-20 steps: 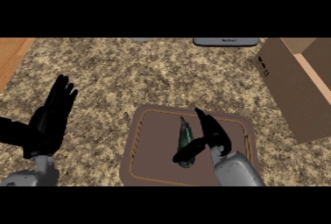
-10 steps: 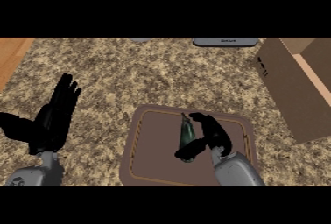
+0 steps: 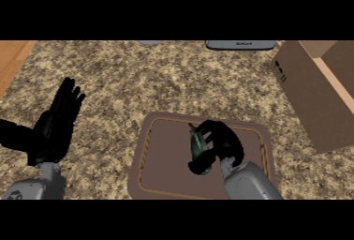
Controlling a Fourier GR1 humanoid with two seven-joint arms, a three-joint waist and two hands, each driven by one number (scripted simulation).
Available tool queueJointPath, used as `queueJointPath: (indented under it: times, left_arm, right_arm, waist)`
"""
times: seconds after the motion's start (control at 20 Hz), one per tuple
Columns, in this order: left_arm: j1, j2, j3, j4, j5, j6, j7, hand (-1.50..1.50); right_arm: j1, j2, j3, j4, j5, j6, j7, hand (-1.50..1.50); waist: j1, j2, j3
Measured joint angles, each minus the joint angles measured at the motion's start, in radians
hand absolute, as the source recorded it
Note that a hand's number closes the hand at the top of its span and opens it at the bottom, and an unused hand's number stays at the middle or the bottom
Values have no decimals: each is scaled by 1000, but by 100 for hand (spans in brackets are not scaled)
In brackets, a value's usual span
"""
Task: Pick the eggplant from the tray and place it in the cardboard box
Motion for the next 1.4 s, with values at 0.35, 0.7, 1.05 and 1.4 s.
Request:
queueJointPath:
  times: [0.35,0.7,1.05,1.4]
  left_arm:
    - [16,4,12,11,13,-31,-22,0]
    - [-1,-1,11,21,6,-25,-17,0]
    - [23,-13,-1,-28,-8,-9,13,0]
    - [25,-16,4,-28,-6,-9,10,0]
  right_arm:
    - [-86,-48,44,5,133,17,-82,150]
    - [-244,-110,175,50,319,21,-258,150]
    - [-303,-118,181,-116,403,106,-247,150]
    - [-344,-102,33,-254,476,32,-114,150]
  waist:
    - [10,8,6]
    - [17,11,7]
    - [5,8,7]
    - [-3,6,7]
